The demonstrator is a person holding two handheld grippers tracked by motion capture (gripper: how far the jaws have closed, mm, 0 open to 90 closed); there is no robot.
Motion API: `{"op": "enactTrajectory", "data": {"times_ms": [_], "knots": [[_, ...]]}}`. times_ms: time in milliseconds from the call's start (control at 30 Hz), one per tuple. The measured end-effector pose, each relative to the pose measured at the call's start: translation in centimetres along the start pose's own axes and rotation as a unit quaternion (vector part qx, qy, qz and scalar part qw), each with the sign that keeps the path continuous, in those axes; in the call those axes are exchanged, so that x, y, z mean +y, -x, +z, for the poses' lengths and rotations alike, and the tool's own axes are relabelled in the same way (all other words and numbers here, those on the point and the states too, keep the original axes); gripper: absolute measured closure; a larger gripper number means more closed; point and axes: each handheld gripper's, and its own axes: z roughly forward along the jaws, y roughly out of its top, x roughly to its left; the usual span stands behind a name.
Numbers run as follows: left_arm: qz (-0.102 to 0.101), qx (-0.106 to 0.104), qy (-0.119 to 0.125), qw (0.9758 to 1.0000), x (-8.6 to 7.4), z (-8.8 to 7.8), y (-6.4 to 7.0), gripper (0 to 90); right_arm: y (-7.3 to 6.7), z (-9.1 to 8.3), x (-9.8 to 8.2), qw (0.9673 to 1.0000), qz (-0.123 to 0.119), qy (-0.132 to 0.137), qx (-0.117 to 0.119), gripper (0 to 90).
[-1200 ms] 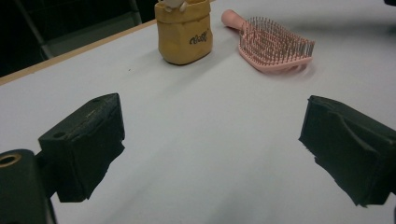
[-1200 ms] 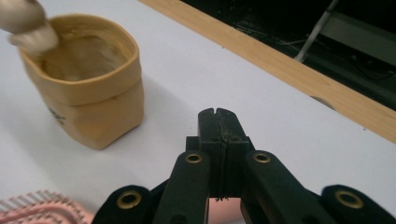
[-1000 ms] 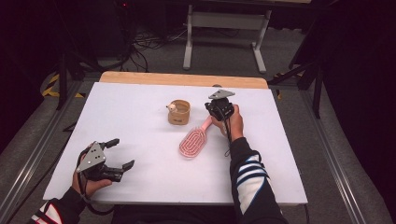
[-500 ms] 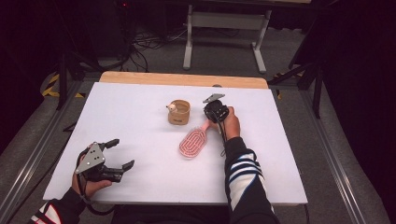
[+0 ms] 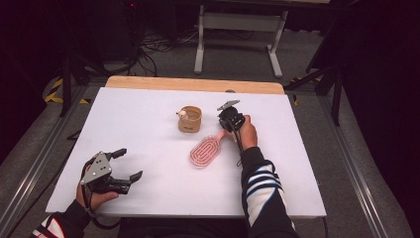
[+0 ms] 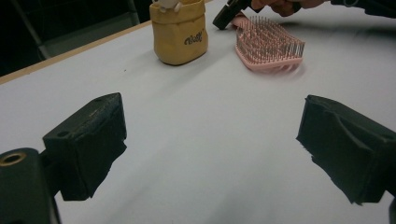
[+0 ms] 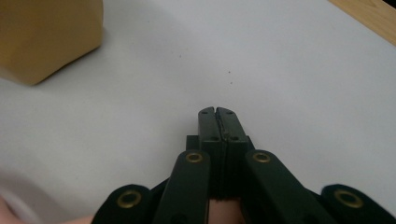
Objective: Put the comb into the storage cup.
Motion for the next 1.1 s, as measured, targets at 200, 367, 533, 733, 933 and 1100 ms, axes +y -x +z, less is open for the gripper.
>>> {"op": "enactTrajectory", "data": {"times_ms": [200,367,533,733,933,1100], "knots": [[0.0,0.009,0.004,0.9999,0.0,-0.3,-0.1,9.0,0.2,-0.9,-1.1,1.0,0.005,0.001,0.001,90.0],[-0.002,0.009,-0.001,1.0,0.0,-0.2,0.0,8.8,0.3,-1.6,-2.0,1.0,0.009,0.002,0.002,90.0],[0.001,0.007,-0.004,1.0,0.0,0.1,0.1,8.8,0.1,-2.4,-2.8,1.0,0.003,-0.001,-0.002,90.0],[0.001,0.008,-0.008,0.9999,-0.1,0.1,0.2,8.8,-0.3,-3.2,-4.0,1.0,-0.001,0.005,-0.008,90.0],[0.001,0.01,-0.011,0.9999,-0.1,0.1,0.2,8.7,-0.8,-4.4,-5.3,0.9998,-0.011,0.008,-0.016,90.0],[0.003,0.011,-0.015,0.9998,-0.1,0.2,0.2,8.8,-0.9,-5.4,-6.7,0.9998,0.003,0.02,-0.004,90.0]]}}
